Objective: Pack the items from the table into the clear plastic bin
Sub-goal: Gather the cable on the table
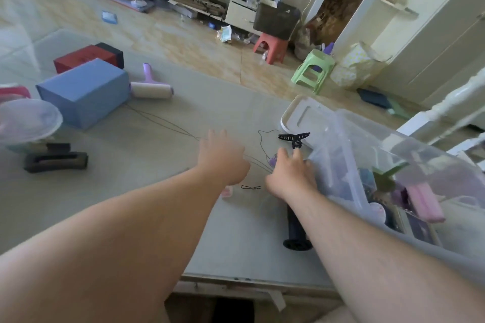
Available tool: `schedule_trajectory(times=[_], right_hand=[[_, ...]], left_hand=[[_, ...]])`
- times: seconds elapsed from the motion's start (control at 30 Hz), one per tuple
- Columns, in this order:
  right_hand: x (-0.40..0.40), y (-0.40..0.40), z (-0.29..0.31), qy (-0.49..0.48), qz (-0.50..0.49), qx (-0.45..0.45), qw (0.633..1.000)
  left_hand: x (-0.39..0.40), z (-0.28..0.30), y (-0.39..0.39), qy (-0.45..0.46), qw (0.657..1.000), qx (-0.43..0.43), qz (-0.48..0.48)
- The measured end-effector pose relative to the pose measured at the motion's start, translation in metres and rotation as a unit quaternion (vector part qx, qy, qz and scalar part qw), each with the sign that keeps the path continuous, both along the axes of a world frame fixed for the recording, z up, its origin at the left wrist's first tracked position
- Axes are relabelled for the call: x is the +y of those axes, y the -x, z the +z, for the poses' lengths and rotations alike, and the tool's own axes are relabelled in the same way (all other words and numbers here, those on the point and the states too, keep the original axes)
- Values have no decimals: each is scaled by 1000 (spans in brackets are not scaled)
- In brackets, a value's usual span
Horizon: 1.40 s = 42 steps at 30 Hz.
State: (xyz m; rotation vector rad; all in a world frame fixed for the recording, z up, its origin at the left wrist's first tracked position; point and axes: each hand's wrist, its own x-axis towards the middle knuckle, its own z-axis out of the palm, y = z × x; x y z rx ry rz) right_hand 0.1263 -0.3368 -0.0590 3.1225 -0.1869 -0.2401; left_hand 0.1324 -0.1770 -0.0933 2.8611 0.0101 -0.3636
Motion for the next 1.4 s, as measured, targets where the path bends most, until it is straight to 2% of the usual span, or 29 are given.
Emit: schedule_trajectory(times=[0.13,0.23,0.37,0.47,0.57,0.7,0.8,1.0,1.13,1.27,1.4], right_hand=[[9,-42,-3,25,-57,7,998],[13,-73,-3,-10,-102,0,995],[7,-116,6,-90,-203,-54,974],[7,-131,11,-85,-240,-4,967],[7,-142,-1,-45,-204,42,977],[16,-128,-8,-52,-172,14,984],[24,-120,-13,-34,-115,-8,993],[25,-112,-12,-143,-73,-7,987],[21,-101,-17,-98,-42,13,994],[14,-98,-30,-50,18,13,998],[9,-95,-39,-56,72,5,996]], left_hand=[[22,-16,-3,12,998,56,4],[27,-23,-1,0,998,64,-9],[20,-30,-3,-13,999,51,-5],[14,-32,-6,-20,1000,14,8],[10,-28,-8,-8,1000,-24,10],[14,-18,-9,-1,997,-80,15],[21,-13,-7,-12,997,-81,7],[25,-21,-6,22,995,-96,-21],[20,-17,-6,16,991,-98,-88],[11,-10,-6,-36,981,-98,-164],[-4,-15,-13,-96,972,-127,-173]])
